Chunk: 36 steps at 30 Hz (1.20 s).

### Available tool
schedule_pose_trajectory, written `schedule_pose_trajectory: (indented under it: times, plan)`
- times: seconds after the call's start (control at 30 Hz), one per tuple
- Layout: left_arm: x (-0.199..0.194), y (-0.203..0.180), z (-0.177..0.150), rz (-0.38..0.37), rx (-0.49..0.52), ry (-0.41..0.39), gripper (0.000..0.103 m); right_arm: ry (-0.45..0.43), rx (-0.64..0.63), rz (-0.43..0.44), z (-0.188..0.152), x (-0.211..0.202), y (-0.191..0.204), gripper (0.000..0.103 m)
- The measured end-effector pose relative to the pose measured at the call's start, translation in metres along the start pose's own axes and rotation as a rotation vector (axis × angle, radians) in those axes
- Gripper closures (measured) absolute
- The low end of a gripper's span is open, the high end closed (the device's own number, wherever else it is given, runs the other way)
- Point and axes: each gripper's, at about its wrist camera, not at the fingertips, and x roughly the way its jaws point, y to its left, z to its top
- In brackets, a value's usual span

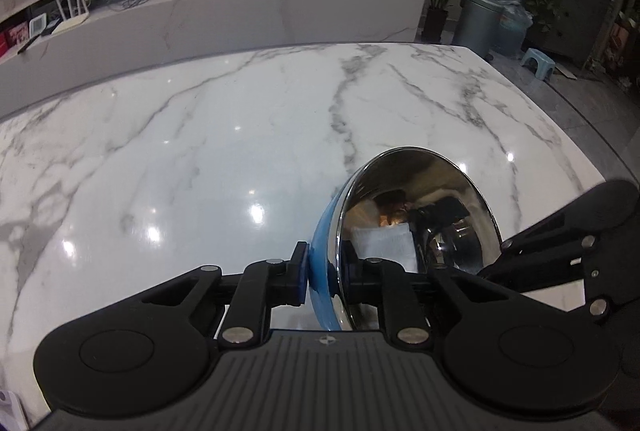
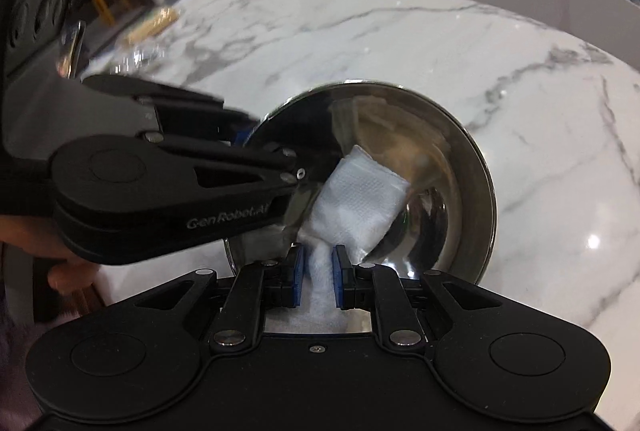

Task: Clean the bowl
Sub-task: 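Tilt the bowl with the left gripper while the right gripper wipes inside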

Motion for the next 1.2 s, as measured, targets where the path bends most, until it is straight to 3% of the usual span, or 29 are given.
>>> schedule_pose_trajectory:
  times: [0.13,0.23,0.33,0.4,0.47,0.5,0.67,0.87,0.97,1.1,1.2]
  plan:
    - [-0.001,-0.004,0.000,0.006,0.020,-0.004,0.090,0.058,-0.212,-0.216,-0.001,-0.001,0.020,0.090]
    - [-0.001,-0.007,0.001,-0.001,0.029,-0.010,0.090,0.087,-0.302,-0.273,-0.006,0.000,0.031,0.090]
    - [-0.001,-0.005,0.001,-0.019,0.011,-0.006,0.086,0.090,-0.272,-0.264,-0.008,0.001,0.030,0.090]
    - [-0.001,-0.002,0.000,-0.054,-0.025,0.015,0.079,0.088,-0.231,-0.247,-0.009,0.001,0.026,0.090]
    - [0.001,0.001,-0.001,-0.087,-0.050,0.041,0.065,0.092,-0.198,-0.233,-0.011,0.002,0.023,0.090]
    - [0.003,0.001,-0.002,-0.103,-0.058,0.062,0.065,0.094,-0.178,-0.224,-0.013,0.002,0.021,0.090]
    - [0.008,-0.003,-0.004,-0.132,-0.050,0.096,0.081,0.057,-0.112,-0.200,-0.022,-0.002,0.017,0.090]
    - [0.007,-0.004,-0.006,-0.134,-0.035,0.087,0.082,0.005,-0.082,-0.207,-0.032,-0.005,0.021,0.090]
    - [0.007,-0.005,-0.005,-0.133,-0.032,0.087,0.082,-0.026,-0.044,-0.173,-0.036,-0.007,0.022,0.090]
    - [0.007,-0.005,-0.006,-0.131,-0.030,0.090,0.082,-0.084,0.034,-0.055,-0.041,-0.012,0.022,0.090]
    - [0.007,-0.004,-0.006,-0.127,-0.026,0.093,0.083,-0.091,0.066,-0.046,-0.044,-0.012,0.019,0.090]
